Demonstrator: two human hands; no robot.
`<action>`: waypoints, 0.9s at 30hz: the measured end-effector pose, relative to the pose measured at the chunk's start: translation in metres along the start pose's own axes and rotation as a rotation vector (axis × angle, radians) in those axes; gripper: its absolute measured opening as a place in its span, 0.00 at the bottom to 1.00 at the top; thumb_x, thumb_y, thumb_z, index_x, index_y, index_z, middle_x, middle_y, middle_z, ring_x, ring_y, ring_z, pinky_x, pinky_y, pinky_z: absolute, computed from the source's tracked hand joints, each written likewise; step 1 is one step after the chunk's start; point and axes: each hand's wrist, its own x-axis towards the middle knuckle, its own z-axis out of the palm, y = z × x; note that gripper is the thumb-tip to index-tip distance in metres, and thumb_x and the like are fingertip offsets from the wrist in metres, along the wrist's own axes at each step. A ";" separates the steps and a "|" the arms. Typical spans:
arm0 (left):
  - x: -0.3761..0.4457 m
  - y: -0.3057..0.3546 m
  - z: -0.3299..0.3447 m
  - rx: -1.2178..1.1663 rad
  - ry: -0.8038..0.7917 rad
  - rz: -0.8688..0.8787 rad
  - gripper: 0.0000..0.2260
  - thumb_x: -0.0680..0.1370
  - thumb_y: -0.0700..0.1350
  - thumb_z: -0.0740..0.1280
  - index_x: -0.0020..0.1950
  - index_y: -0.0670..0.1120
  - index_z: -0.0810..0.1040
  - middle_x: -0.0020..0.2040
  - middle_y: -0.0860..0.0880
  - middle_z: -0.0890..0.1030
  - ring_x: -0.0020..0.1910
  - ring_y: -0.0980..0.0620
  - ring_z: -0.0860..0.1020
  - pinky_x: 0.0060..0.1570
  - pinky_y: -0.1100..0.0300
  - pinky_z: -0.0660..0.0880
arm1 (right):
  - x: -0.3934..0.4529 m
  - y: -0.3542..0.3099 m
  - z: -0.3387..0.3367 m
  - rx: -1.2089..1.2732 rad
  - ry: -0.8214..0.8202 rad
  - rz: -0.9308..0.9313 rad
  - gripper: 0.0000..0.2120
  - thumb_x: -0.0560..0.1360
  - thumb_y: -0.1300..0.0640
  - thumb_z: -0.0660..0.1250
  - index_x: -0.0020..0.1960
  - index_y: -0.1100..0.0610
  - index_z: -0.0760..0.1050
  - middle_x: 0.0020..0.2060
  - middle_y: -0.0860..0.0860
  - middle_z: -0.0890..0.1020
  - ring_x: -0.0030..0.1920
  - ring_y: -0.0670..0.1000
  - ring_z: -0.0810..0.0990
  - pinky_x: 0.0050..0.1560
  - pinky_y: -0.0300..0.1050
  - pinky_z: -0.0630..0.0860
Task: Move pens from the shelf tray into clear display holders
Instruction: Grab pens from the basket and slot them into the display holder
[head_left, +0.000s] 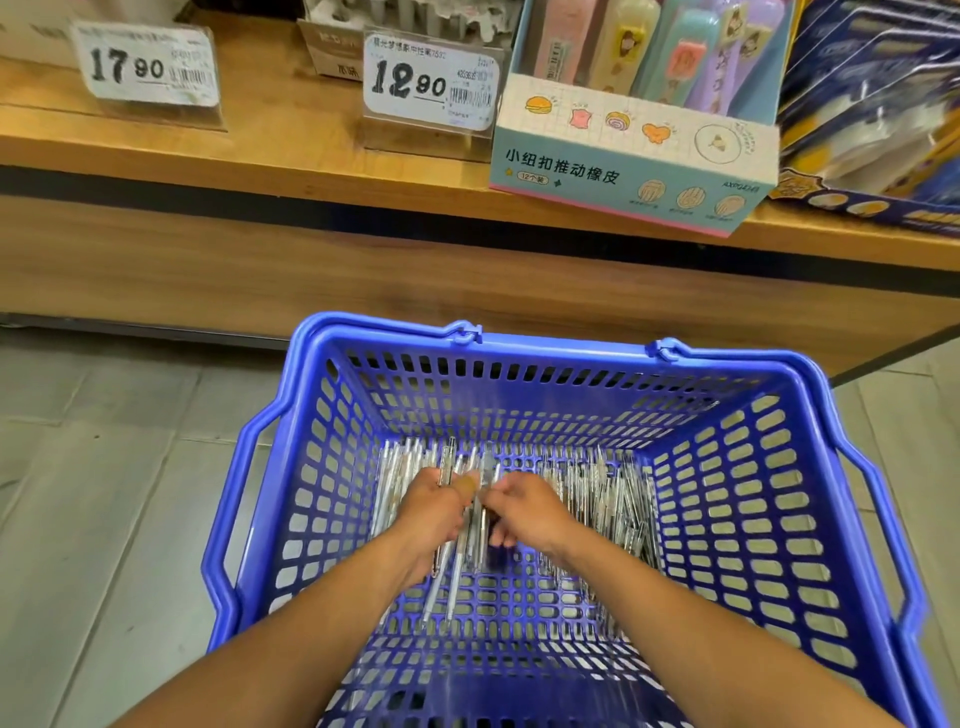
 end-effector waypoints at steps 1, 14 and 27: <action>-0.001 0.001 0.000 -0.008 -0.017 0.005 0.28 0.80 0.53 0.67 0.74 0.41 0.64 0.55 0.42 0.81 0.40 0.54 0.75 0.39 0.59 0.72 | -0.003 -0.005 0.002 0.073 -0.065 -0.038 0.05 0.80 0.58 0.63 0.48 0.58 0.75 0.28 0.51 0.80 0.28 0.47 0.81 0.31 0.37 0.76; 0.004 -0.001 0.001 -0.112 -0.022 -0.080 0.23 0.85 0.44 0.59 0.78 0.42 0.59 0.36 0.48 0.70 0.30 0.54 0.68 0.26 0.62 0.69 | 0.003 0.027 -0.020 -0.455 0.328 0.149 0.12 0.80 0.59 0.63 0.39 0.60 0.77 0.36 0.52 0.81 0.33 0.47 0.81 0.37 0.36 0.80; 0.001 -0.005 0.002 -0.083 -0.043 -0.053 0.32 0.83 0.46 0.64 0.81 0.44 0.50 0.36 0.48 0.72 0.29 0.55 0.68 0.28 0.63 0.68 | 0.017 0.038 0.005 -0.859 0.333 0.272 0.10 0.79 0.62 0.63 0.59 0.62 0.75 0.49 0.56 0.83 0.47 0.53 0.84 0.42 0.42 0.81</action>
